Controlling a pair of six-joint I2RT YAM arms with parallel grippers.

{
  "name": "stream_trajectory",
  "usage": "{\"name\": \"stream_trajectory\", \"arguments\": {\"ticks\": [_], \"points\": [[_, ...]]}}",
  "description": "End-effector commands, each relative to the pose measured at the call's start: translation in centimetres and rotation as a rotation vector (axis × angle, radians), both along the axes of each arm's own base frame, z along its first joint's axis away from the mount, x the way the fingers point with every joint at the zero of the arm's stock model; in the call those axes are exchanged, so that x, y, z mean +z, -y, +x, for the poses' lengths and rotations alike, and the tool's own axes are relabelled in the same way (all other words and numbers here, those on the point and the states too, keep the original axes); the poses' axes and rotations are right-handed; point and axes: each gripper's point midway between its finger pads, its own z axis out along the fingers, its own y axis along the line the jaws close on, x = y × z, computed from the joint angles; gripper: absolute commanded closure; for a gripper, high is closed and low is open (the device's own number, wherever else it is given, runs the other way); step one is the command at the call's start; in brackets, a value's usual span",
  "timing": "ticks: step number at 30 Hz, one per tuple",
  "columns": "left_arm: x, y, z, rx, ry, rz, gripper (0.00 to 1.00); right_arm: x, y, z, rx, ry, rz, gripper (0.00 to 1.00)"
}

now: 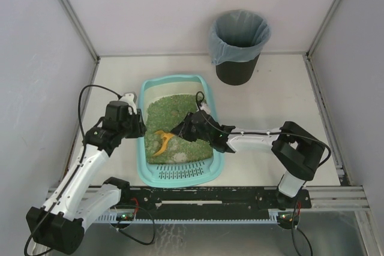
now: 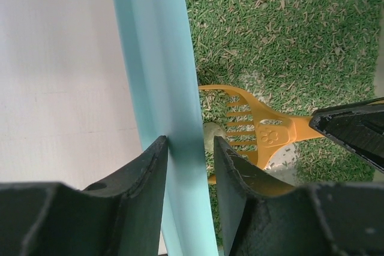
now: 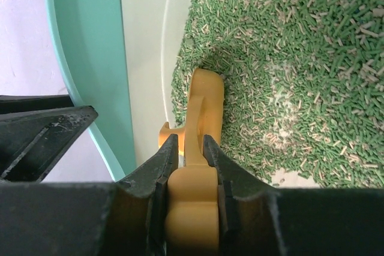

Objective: Clean the litter box

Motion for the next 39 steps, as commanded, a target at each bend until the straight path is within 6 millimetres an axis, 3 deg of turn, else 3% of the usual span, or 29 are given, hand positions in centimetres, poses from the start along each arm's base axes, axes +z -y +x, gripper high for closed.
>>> {"name": "stream_trajectory", "arguments": {"ticks": [1,12,27,34,39], "points": [[1.1,0.4,0.1,-0.012,0.053,-0.023,0.59,3.5,-0.4,-0.4,-0.023,0.042,0.107,1.0],[1.7,0.4,0.1,-0.009,0.074,-0.03,0.59,4.6,2.3,0.3,-0.102,0.079,0.154,1.0],[3.4,-0.4,0.0,0.025,0.151,-0.041,0.58,8.1,5.3,0.6,-0.109,0.191,0.218,1.0],[5.1,-1.2,-0.3,0.06,0.24,-0.056,0.56,10.3,8.2,0.3,-0.06,0.255,0.333,1.0],[5.0,-1.2,-0.2,0.06,0.232,-0.055,0.56,11.1,10.9,0.8,-0.119,0.259,0.441,1.0]]}}
